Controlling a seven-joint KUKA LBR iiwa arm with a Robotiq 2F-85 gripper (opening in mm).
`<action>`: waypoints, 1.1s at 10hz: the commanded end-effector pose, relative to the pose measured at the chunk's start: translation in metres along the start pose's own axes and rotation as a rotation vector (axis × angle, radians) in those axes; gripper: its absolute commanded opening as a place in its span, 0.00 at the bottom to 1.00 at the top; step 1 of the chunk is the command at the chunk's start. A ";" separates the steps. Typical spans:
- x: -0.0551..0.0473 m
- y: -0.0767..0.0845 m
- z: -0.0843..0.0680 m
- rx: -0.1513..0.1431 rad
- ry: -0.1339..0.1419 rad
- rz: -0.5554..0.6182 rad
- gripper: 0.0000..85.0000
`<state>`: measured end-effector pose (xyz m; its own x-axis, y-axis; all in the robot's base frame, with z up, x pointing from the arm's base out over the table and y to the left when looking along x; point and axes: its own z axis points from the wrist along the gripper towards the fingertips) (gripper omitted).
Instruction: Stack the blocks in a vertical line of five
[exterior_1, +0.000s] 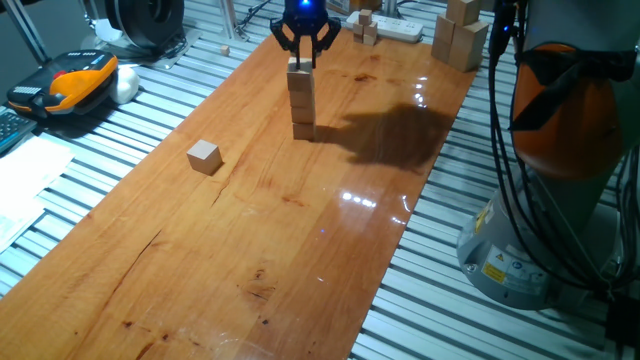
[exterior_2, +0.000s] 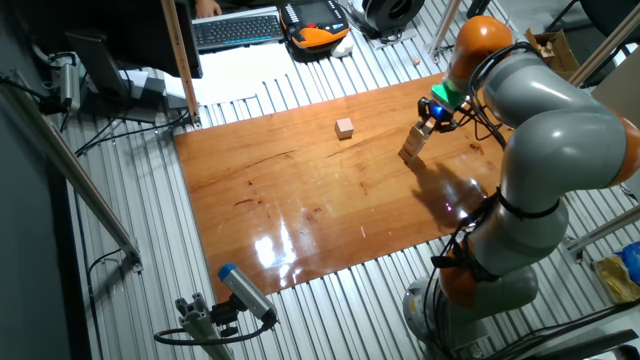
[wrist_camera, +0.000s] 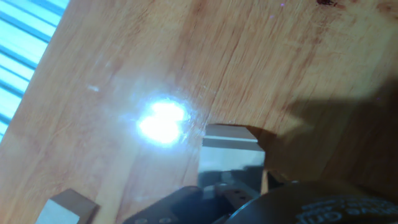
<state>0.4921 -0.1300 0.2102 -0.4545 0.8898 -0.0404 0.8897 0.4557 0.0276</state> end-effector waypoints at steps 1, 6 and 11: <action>0.001 0.001 0.001 0.008 -0.006 0.004 1.00; 0.003 0.000 -0.003 0.002 -0.003 -0.010 1.00; 0.002 -0.003 -0.005 -0.003 -0.003 -0.035 1.00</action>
<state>0.4883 -0.1298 0.2150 -0.4852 0.8733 -0.0445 0.8731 0.4866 0.0293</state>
